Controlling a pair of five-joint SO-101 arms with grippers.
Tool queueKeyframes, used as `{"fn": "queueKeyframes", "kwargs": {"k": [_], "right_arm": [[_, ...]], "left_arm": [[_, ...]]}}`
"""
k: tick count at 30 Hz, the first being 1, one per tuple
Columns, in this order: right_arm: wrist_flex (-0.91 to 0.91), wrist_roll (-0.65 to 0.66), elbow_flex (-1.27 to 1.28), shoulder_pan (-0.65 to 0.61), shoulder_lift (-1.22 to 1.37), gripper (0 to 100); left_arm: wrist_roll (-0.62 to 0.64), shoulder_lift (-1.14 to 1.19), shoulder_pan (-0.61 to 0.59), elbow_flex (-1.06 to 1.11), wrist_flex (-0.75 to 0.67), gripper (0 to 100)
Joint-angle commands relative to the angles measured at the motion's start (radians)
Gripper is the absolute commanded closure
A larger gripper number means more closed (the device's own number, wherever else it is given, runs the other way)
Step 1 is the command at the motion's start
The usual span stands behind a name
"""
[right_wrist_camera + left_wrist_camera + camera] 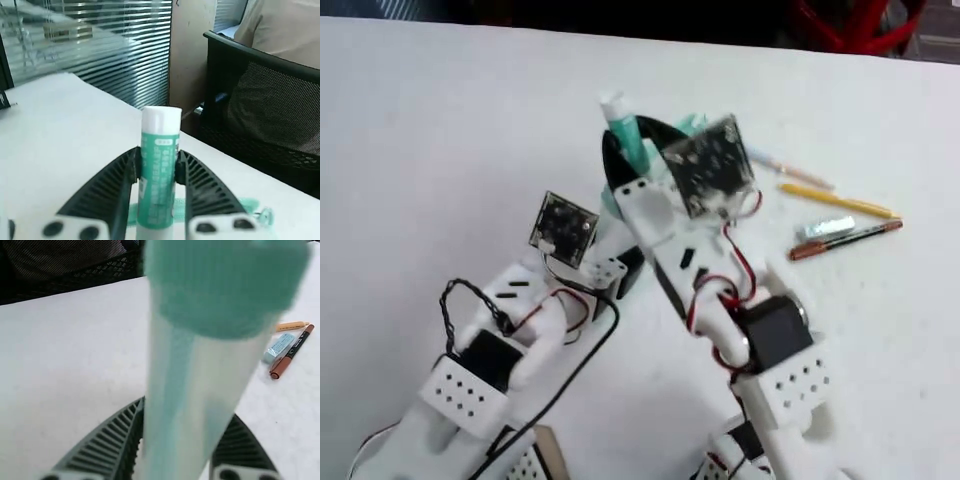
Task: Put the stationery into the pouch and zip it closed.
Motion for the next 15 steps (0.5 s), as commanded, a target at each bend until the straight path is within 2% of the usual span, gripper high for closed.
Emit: {"fn": "queueKeyframes", "kwargs": {"k": [1, 15], "right_arm": [[-0.016, -0.038, 0.032, -0.007, -0.087, 98.0], [-0.035, -0.038, 0.133, -0.021, -0.105, 98.0]], "left_arm": [[0.005, -0.015, 0.007, -0.012, -0.006, 80], [0.005, -0.015, 0.008, -0.012, -0.006, 80]]}}
